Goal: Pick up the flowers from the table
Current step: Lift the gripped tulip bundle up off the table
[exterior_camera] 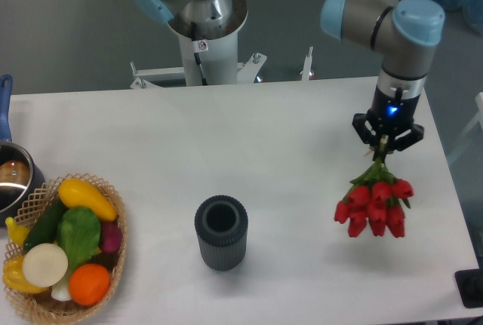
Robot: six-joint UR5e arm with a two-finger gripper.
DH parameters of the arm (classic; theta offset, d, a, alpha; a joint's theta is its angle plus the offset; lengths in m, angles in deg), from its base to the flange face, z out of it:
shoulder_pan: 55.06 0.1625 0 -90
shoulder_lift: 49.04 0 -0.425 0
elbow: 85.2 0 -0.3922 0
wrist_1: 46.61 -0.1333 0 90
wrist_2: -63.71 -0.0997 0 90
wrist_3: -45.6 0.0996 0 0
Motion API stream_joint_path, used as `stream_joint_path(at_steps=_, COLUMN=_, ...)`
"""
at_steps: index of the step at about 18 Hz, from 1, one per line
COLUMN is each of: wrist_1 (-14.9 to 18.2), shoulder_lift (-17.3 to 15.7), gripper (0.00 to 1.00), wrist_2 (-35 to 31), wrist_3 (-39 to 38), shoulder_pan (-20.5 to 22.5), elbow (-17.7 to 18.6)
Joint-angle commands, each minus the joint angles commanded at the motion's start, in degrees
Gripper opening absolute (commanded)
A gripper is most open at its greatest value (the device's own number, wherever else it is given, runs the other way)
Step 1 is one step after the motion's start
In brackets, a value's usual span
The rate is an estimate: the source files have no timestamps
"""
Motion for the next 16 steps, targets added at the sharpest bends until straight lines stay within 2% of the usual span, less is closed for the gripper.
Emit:
stream_joint_path(at_steps=2, wrist_1=-0.09, shoulder_lift=-0.09, gripper=0.20, wrist_2=6.68, wrist_3=-1.14, shoulder_pan=1.67, elbow=-0.79)
stream_joint_path(at_steps=6, wrist_1=-0.18, shoulder_lift=-1.05, gripper=0.20, wrist_2=11.53, wrist_3=-1.15, shoulder_pan=4.13, elbow=-1.50)
stream_joint_path(at_steps=10, wrist_1=-0.18, shoulder_lift=-1.14, gripper=0.20, wrist_2=20.05, wrist_3=-1.15, shoulder_pan=6.59, elbow=-1.94)
stream_joint_path(at_steps=16, wrist_1=-0.18, shoulder_lift=-1.76, gripper=0.20, wrist_2=20.95, wrist_3=-1.06, shoulder_pan=7.56, elbow=-1.50)
